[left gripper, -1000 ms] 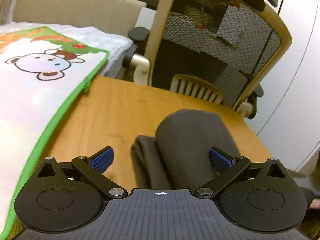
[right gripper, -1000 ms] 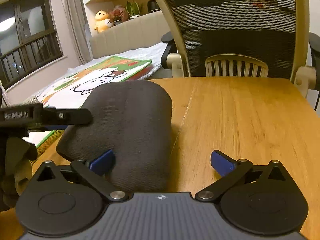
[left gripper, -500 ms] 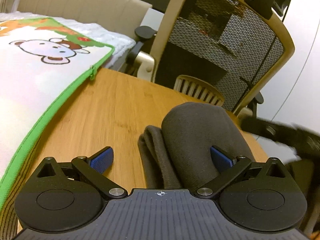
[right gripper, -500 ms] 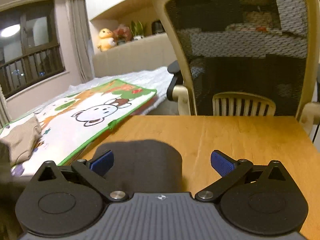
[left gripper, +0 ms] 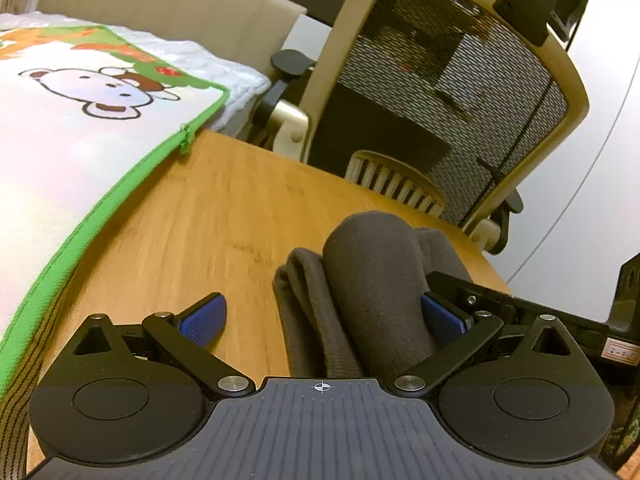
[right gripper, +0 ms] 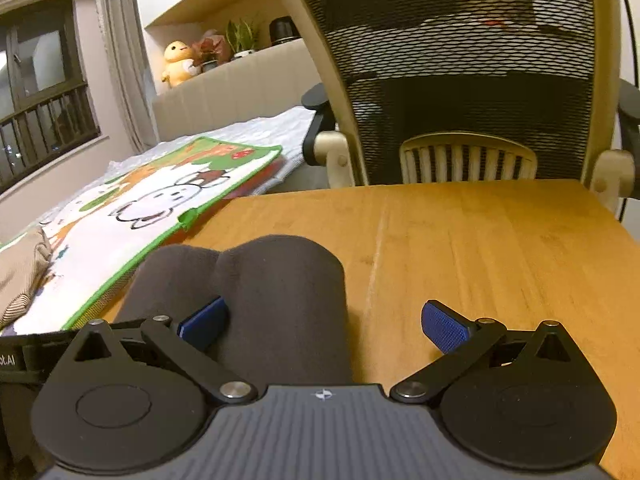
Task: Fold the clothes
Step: 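Press the rolled pants flat with both grippers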
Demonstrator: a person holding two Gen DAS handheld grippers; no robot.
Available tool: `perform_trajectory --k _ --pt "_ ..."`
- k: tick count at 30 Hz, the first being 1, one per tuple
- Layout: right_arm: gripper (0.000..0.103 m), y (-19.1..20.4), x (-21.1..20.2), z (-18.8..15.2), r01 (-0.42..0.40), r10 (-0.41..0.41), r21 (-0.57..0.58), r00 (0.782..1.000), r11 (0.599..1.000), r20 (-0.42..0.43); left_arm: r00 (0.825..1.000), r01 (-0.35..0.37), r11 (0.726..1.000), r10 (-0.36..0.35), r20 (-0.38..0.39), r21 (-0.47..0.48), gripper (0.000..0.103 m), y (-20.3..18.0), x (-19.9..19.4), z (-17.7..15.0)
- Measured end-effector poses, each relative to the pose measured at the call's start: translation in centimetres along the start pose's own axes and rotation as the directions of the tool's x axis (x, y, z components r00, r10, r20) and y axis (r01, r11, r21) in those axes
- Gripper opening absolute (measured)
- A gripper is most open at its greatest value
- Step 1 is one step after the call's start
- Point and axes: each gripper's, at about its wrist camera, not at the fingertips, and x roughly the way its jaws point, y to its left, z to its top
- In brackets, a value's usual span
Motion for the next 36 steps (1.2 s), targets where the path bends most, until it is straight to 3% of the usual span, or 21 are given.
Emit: perform_trajectory --k 16,36 --pt "0.103 -3.6 1.1 0.3 0.020 -0.015 0.105 0.998 0.994 -0.054 1.000 0.017 0.999 -0.016 -0.017 0.035 0.103 -1.1 3.3 1.2" --pt "0.103 -1.5 0.2 0.0 0.123 -0.123 0.011 0.992 0.992 0.004 0.999 0.043 0.999 -0.043 0.000 -0.003 0.103 -0.6 2.8 1.0"
